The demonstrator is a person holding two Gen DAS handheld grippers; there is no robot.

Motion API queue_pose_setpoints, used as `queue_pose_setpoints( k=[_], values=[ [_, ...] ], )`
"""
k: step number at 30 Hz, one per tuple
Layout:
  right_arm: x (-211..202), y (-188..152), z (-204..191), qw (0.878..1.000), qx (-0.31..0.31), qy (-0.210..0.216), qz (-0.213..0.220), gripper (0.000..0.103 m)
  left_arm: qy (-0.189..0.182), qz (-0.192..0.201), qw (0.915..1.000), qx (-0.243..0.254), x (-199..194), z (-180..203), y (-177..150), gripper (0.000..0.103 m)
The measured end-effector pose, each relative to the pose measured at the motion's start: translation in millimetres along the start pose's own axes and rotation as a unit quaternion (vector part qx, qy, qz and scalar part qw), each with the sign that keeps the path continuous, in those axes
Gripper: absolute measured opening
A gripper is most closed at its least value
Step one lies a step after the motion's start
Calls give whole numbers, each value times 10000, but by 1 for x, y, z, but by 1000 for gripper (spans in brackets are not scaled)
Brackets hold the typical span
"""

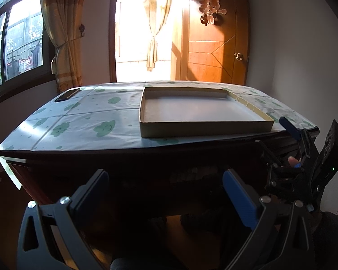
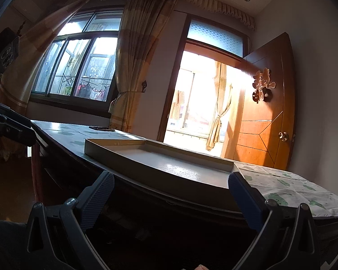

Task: Take underwear out of drawer
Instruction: 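Pull the wooden drawer open with the left hand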

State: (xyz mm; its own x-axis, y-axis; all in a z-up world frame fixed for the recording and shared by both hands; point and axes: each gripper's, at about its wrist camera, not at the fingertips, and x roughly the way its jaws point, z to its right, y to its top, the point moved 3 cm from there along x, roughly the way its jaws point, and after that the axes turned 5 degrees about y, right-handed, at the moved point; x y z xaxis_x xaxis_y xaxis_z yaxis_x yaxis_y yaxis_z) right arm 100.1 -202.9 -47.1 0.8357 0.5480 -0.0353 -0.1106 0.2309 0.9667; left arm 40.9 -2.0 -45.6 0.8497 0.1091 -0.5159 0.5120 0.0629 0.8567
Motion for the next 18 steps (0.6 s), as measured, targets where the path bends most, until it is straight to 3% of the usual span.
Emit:
queue_pose_setpoints(
  k=[12, 18],
  values=[
    [22, -20, 1, 9987, -322, -160, 375, 102, 50, 18, 10000, -68, -3, -5, 3, 103],
    [30, -29, 5, 9985, -419, -172, 323, 102, -5, -14, 9999, -139, -2, -5, 2, 103]
  ],
)
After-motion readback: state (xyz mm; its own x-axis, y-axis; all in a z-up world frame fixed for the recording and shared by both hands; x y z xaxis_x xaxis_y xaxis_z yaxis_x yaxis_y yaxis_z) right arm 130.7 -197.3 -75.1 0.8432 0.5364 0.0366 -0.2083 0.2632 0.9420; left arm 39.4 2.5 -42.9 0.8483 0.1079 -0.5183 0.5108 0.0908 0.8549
